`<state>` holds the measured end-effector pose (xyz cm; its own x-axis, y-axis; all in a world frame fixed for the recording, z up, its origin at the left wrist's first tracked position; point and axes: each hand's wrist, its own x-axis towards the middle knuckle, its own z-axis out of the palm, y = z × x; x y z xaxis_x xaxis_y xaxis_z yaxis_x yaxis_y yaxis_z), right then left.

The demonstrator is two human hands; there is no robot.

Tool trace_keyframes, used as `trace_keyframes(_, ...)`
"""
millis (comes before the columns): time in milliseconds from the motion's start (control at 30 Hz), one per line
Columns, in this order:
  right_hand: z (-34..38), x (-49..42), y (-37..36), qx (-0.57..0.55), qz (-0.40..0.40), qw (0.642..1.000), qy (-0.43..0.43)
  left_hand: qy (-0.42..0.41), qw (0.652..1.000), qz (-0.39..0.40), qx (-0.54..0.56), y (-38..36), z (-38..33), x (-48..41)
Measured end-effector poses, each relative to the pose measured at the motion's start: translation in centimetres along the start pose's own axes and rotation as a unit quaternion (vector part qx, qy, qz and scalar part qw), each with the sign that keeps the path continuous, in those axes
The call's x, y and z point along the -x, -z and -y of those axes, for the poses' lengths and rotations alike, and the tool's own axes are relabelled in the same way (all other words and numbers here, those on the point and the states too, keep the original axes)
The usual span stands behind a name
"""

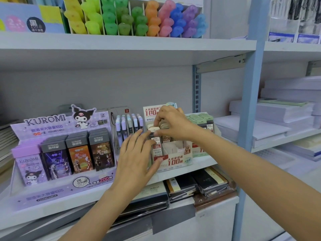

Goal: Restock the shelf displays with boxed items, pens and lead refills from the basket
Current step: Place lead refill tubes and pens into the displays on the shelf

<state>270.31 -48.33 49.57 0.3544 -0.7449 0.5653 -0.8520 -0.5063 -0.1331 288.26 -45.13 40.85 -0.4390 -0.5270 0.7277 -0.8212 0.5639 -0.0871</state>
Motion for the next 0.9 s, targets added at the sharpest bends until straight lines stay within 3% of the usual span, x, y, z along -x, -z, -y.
trace_keyframes(167,-0.1,0.3,1.4,-0.125,0.022,0.992,-0.020,-0.005,1.000,-0.013,0.013,-0.3,0.0,0.2)
trace_keyframes(333,0.1,0.8,0.5,-0.042,0.006,0.999,0.008,-0.010,1.000,-0.020,0.019,-0.3,0.0,0.3)
trace_keyframes(500,0.2,1.1,2.6,-0.157,-0.007,0.987,-0.029,-0.021,0.999,-0.017,0.022,-0.2,0.0,0.4)
trace_keyframes(600,-0.7,2.0,6.2,-0.177,-0.056,0.982,-0.029,-0.022,1.000,-0.009,0.018,-0.2,-0.1,0.3)
trace_keyframes(733,-2.7,4.7,9.1,-0.135,-0.086,0.987,-0.021,-0.028,0.999,-0.008,0.016,-0.1,-0.2,0.2)
trace_keyframes(900,-3.4,5.0,6.9,-0.081,-0.096,0.991,-0.040,-0.032,0.999,0.003,0.026,0.0,-0.5,0.0)
